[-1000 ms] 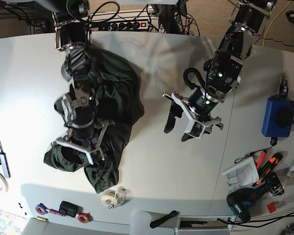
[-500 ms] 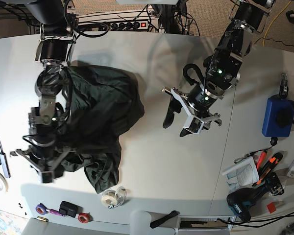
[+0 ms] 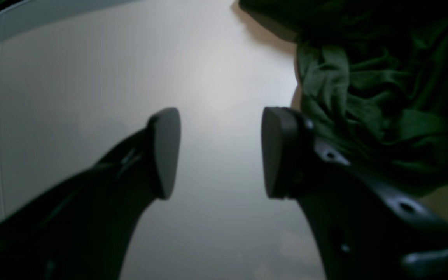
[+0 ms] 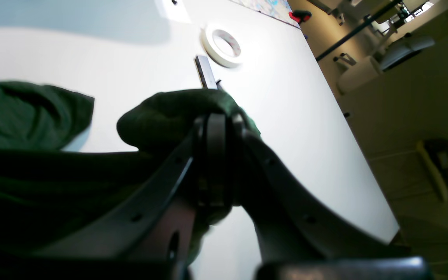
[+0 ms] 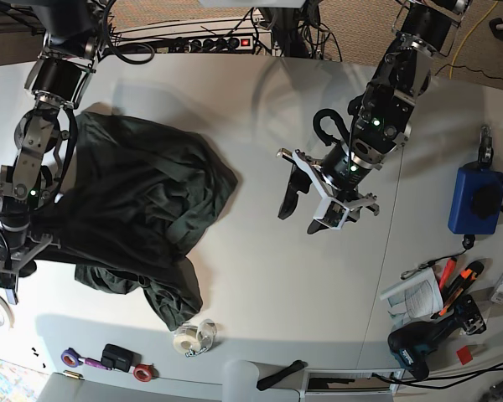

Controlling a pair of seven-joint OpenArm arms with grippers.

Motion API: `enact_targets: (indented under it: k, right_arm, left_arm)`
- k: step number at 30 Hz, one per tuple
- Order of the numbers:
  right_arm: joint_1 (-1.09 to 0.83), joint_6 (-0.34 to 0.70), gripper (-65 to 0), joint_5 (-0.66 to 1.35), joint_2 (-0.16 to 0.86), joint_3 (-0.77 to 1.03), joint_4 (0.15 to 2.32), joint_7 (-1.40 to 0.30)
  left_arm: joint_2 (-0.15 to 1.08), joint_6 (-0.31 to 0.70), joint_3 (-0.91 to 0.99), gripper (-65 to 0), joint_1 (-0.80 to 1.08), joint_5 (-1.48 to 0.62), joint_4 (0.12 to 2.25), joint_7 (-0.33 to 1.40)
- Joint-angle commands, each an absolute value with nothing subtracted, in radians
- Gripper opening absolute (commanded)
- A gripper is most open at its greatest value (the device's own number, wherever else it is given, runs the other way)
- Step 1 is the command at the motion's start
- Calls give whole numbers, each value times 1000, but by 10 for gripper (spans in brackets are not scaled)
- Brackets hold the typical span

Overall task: Layout the t-shirt on the table in an organized manner, then fold the t-shirt properly
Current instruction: 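Drag the t-shirt with the right gripper to spread it out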

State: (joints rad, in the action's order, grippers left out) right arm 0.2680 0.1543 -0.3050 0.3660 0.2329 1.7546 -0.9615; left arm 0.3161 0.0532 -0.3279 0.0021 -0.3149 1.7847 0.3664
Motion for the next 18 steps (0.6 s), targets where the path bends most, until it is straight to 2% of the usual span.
enact_targets:
  k: [1,6,9,10,18]
  right_arm:
    - [286,145,-650,-313,394,237,1772,-929]
    - [257,150,-650,-265,399,238,1772,-924]
    - [257,161,-418,-262,399,238,1772,-912]
    - [257,160,-370,-265,399,238,1772,-902]
    - [254,153,-358,-242,399,237,1772,-960]
  left_arm:
    - [318,54,-324,-315,-14,-315,1802,341]
    - [319,54,-324,-315,-13,-315,1802,341]
    - [319,54,-324,-315,-13,-315,1802,344]
    - [319,54,-324,-315,-13,-314,1802,344]
    - [319,54,-324,-315,-14,-314,1802,344]
